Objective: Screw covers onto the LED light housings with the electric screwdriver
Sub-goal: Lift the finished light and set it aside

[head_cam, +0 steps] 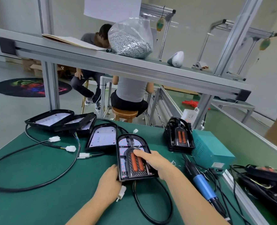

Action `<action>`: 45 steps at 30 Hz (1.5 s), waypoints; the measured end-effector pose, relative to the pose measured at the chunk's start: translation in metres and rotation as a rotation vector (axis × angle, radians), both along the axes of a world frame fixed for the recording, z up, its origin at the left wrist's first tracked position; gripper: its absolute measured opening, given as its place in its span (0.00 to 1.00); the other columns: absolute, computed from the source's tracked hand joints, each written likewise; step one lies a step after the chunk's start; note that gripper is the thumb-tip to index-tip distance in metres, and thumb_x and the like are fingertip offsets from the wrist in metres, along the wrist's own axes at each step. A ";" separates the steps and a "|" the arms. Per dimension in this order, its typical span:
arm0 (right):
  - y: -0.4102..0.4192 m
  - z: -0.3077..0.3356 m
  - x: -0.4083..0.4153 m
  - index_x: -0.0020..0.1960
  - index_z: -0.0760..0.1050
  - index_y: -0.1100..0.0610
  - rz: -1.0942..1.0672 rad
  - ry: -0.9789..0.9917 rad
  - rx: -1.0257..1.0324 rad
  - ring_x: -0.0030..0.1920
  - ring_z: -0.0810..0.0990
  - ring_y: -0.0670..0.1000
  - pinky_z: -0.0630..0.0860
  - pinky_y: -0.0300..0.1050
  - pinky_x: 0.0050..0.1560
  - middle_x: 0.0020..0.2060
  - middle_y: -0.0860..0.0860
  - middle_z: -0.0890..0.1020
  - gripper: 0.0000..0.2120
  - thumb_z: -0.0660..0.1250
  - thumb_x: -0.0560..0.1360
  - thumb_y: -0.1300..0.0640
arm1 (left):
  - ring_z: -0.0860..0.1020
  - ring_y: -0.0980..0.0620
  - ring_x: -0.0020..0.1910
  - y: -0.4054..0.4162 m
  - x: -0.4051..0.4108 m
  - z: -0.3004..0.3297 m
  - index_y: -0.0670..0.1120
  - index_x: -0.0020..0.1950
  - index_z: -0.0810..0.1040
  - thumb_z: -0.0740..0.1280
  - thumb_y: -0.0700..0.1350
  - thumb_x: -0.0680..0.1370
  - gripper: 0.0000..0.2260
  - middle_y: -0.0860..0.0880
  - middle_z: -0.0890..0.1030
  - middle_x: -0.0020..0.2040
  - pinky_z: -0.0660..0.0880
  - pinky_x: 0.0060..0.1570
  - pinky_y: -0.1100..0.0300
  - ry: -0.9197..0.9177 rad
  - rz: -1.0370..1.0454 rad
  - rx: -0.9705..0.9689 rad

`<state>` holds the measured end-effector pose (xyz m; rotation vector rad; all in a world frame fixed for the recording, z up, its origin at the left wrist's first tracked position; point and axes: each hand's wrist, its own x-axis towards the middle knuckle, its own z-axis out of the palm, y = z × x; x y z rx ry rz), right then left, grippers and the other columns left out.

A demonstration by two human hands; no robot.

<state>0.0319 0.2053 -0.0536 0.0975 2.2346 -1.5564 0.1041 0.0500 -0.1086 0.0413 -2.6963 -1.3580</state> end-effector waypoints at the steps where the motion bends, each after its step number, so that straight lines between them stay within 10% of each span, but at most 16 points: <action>1: 0.000 0.000 0.001 0.61 0.77 0.55 0.001 -0.003 -0.027 0.53 0.84 0.53 0.79 0.46 0.54 0.52 0.52 0.85 0.25 0.74 0.70 0.41 | 0.76 0.47 0.51 -0.001 0.001 0.001 0.42 0.54 0.77 0.58 0.33 0.76 0.12 0.47 0.79 0.51 0.74 0.53 0.54 -0.002 0.000 0.029; 13: 0.003 0.039 0.019 0.58 0.77 0.57 0.037 0.241 -0.206 0.46 0.86 0.52 0.81 0.44 0.44 0.49 0.53 0.86 0.18 0.76 0.72 0.53 | 0.77 0.52 0.58 -0.012 -0.004 0.002 0.47 0.64 0.74 0.60 0.31 0.77 0.19 0.51 0.80 0.58 0.73 0.61 0.55 0.035 0.028 0.400; 20: 0.010 0.077 0.037 0.53 0.77 0.55 0.152 0.309 -0.298 0.37 0.85 0.48 0.79 0.40 0.34 0.40 0.49 0.86 0.18 0.75 0.68 0.49 | 0.71 0.51 0.62 -0.016 -0.024 0.022 0.50 0.73 0.62 0.70 0.41 0.71 0.32 0.51 0.68 0.66 0.72 0.58 0.57 0.338 0.030 0.118; 23: 0.012 0.086 0.041 0.53 0.78 0.54 0.188 0.315 -0.313 0.39 0.85 0.50 0.79 0.41 0.34 0.42 0.50 0.86 0.19 0.75 0.66 0.47 | 0.71 0.44 0.66 -0.013 -0.033 0.037 0.48 0.72 0.64 0.65 0.50 0.72 0.29 0.45 0.70 0.69 0.70 0.64 0.49 0.284 0.081 0.403; 26: 0.013 0.090 0.045 0.52 0.78 0.55 0.198 0.317 -0.318 0.37 0.85 0.49 0.79 0.41 0.33 0.41 0.50 0.86 0.18 0.75 0.66 0.48 | 0.77 0.45 0.57 -0.015 -0.040 0.047 0.53 0.70 0.67 0.63 0.34 0.75 0.26 0.45 0.74 0.65 0.75 0.57 0.41 0.158 0.059 0.719; 33: 0.017 0.092 0.046 0.53 0.79 0.56 0.216 0.293 -0.324 0.36 0.83 0.50 0.79 0.41 0.32 0.41 0.51 0.85 0.21 0.75 0.65 0.47 | 0.61 0.41 0.71 -0.036 -0.045 0.076 0.47 0.72 0.64 0.74 0.35 0.64 0.38 0.44 0.60 0.74 0.56 0.66 0.46 0.597 0.534 -0.220; 36: 0.016 0.090 0.045 0.53 0.79 0.57 0.197 0.280 -0.365 0.35 0.83 0.51 0.80 0.43 0.33 0.40 0.52 0.85 0.22 0.75 0.65 0.45 | 0.64 0.43 0.70 -0.044 -0.051 0.084 0.46 0.58 0.78 0.71 0.42 0.71 0.15 0.47 0.73 0.66 0.50 0.67 0.44 0.491 0.354 -0.495; 39: 0.013 0.088 0.044 0.55 0.78 0.59 0.130 0.279 -0.436 0.29 0.82 0.48 0.78 0.40 0.29 0.36 0.51 0.85 0.21 0.74 0.66 0.48 | 0.75 0.42 0.48 -0.049 -0.054 0.084 0.45 0.39 0.74 0.62 0.43 0.77 0.07 0.51 0.75 0.35 0.64 0.52 0.52 0.335 0.203 -0.279; 45: 0.010 0.083 0.037 0.55 0.79 0.54 -0.092 0.312 -0.482 0.44 0.86 0.52 0.83 0.47 0.42 0.44 0.51 0.87 0.24 0.76 0.64 0.44 | 0.58 0.54 0.25 -0.037 -0.046 0.078 0.41 0.37 0.72 0.61 0.41 0.80 0.12 0.52 0.62 0.25 0.55 0.25 0.62 0.022 0.013 0.750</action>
